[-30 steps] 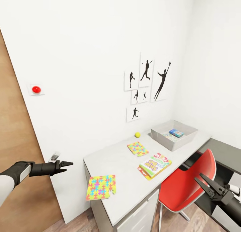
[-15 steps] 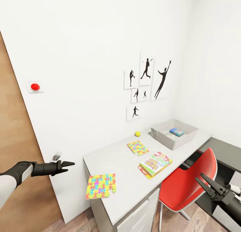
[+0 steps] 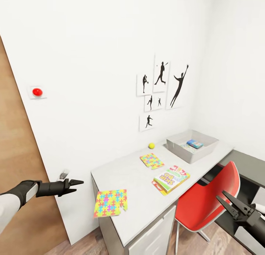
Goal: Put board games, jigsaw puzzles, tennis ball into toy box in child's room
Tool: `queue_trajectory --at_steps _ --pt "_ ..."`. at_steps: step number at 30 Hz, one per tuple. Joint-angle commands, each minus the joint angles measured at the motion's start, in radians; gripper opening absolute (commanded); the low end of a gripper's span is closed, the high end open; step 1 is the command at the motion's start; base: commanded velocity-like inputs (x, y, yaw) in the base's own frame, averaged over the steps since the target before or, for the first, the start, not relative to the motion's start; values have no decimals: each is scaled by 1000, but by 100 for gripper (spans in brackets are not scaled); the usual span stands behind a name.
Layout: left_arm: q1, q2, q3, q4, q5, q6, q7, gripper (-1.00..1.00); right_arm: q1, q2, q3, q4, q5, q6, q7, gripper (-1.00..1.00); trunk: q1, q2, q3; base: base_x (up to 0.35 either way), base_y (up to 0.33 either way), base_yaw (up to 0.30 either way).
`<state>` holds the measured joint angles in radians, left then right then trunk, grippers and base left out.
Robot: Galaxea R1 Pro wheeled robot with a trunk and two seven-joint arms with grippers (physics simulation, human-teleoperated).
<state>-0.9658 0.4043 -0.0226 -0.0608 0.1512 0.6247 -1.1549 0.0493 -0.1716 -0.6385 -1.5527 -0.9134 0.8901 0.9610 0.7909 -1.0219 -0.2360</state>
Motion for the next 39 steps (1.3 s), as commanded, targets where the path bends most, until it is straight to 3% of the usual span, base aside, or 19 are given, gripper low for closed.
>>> queue_trajectory --at_steps 1,10,18,39 --pt "-1 -5 -1 2 9 10 -2 100 0 0 -4 0 -3 7 1 100 4 -8 -4 0 0 0" --pt "5 -16 3 7 14 10 -2 100 0 0 -37 -1 -4 11 9 100 39 -71 -33 0 0 0" --pt "7 -16 4 7 14 11 -2 100 0 -6 -41 0 -1 27 49 100 69 -127 -58 0 0 0" --pt "7 -15 9 7 14 35 -2 100 0 0 -43 0 -1 42 54 100 150 -274 -123 0 0 0"
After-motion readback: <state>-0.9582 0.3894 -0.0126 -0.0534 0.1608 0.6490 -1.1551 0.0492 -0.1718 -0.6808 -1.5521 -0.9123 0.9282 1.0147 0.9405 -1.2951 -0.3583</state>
